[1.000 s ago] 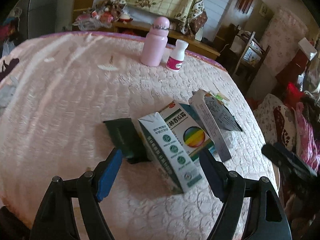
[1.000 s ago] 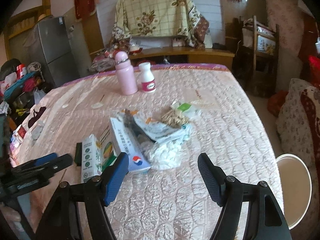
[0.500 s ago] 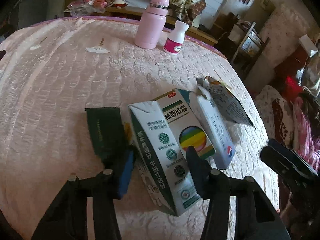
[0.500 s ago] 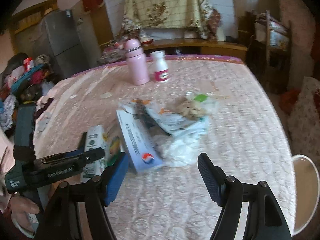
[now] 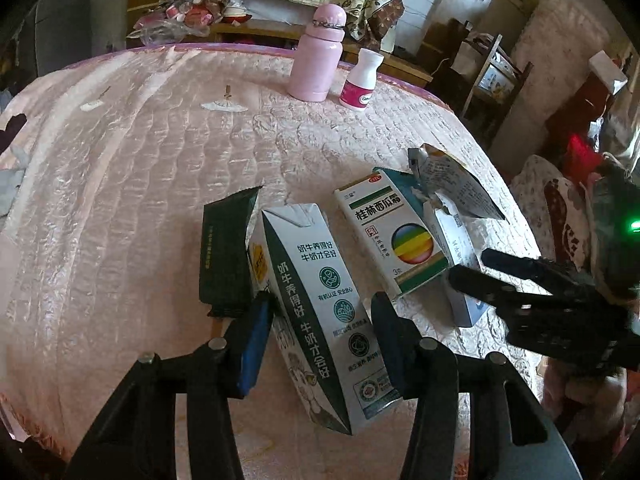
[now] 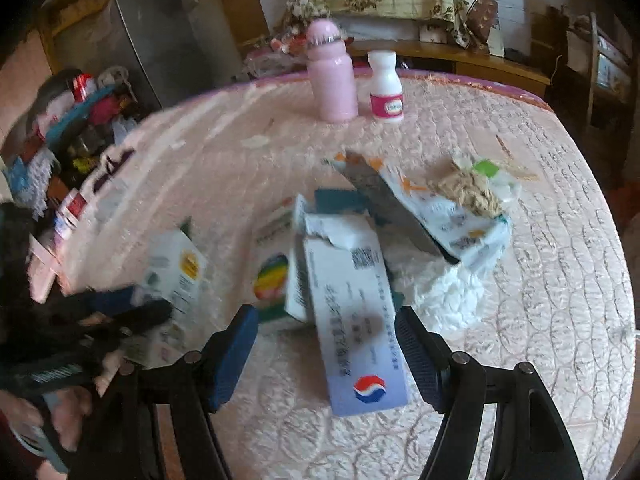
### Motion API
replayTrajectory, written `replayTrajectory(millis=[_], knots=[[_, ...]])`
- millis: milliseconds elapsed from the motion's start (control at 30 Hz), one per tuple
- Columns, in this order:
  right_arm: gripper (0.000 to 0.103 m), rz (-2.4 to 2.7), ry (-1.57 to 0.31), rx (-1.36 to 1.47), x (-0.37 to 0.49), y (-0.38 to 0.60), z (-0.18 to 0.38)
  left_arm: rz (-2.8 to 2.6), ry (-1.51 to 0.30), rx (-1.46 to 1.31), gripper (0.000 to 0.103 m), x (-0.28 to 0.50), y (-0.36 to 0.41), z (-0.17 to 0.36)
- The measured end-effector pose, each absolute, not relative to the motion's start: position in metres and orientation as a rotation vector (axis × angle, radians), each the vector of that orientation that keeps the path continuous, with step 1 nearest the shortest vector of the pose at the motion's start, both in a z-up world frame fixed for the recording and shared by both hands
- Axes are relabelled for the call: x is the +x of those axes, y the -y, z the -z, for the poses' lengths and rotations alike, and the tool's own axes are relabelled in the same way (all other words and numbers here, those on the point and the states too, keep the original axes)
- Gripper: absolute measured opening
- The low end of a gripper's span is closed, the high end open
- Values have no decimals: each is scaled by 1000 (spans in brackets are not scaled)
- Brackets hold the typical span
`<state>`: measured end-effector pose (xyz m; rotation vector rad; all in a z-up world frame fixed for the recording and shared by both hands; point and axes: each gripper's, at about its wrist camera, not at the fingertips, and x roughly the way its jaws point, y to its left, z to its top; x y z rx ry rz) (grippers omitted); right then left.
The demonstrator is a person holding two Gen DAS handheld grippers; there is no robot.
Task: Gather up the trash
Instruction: 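Grasp the white medicine box with the right tool while the left tool grasps the milk carton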
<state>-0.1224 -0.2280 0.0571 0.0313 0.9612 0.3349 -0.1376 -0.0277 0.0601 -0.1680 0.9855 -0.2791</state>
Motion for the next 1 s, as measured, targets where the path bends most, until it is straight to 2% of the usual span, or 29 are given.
replayTrajectory(millis=[67,133,167,467,667,867,1000], knots=[[73,-314,-978,19,-118,227,-48,283,-983,-179,52,-141,28,-62],[54,-294,-980,18,-111,228,-42,291,-983,-181,52,-141,31,-63],[53,-285,-988,17,-109,228,-39,293,-982,-178,52,-142,33,-63],[53,-305,-1015,7,-155,239,-56,352,-1004,-173,52,-155,47,-65],[55,-278,-1109,34,-176,251,-32,339,-1048,-148,54,-158,57,-48],[55,-242,-1063,24,-176,245,-28,327,-1063,-177,58,-153,56,-43],[52,-246,-1042,33,-179,246,-32,325,-1047,-133,51,-158,62,-49]])
